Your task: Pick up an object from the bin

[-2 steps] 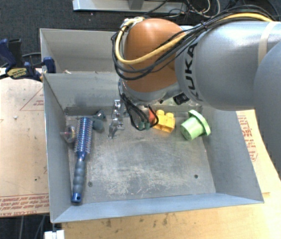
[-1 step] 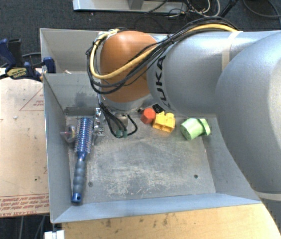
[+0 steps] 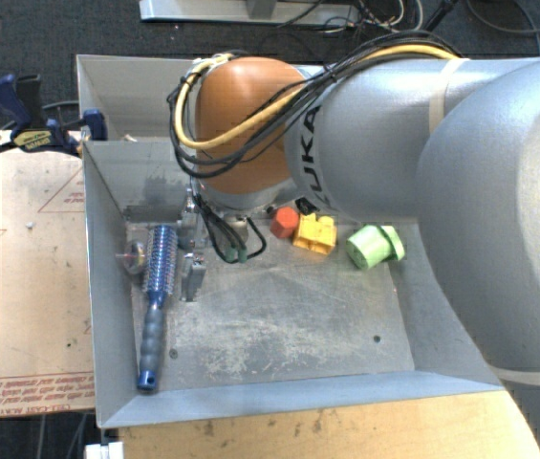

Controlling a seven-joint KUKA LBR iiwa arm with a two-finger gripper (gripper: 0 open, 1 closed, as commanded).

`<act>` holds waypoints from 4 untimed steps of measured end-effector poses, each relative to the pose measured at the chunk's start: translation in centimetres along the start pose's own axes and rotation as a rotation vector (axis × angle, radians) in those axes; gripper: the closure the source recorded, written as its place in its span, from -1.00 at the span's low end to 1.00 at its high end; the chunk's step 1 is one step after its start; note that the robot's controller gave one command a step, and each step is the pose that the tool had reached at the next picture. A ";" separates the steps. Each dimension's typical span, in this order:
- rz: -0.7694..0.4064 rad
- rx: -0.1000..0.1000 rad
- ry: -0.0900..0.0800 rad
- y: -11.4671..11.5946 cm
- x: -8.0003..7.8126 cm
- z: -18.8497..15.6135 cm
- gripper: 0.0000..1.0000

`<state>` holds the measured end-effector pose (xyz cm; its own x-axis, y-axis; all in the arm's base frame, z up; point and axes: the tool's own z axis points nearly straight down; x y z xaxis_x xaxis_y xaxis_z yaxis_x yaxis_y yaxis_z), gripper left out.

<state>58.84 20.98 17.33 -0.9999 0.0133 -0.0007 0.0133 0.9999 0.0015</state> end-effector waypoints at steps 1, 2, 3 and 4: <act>-0.242 -0.005 -0.017 1.7 2.4 5.9 -1.00; -0.747 0.001 -0.008 1.4 -3.6 2.1 -1.00; -1.166 0.000 -0.004 2.6 -1.9 9.9 -1.00; -1.165 0.001 -0.009 2.6 -2.1 9.6 1.00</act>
Offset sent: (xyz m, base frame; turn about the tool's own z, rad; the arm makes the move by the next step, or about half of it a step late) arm -0.0441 0.0241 -0.1022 -0.3323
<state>60.96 23.55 7.71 -0.4073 -0.9132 -0.0083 -0.9132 0.4074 -0.0051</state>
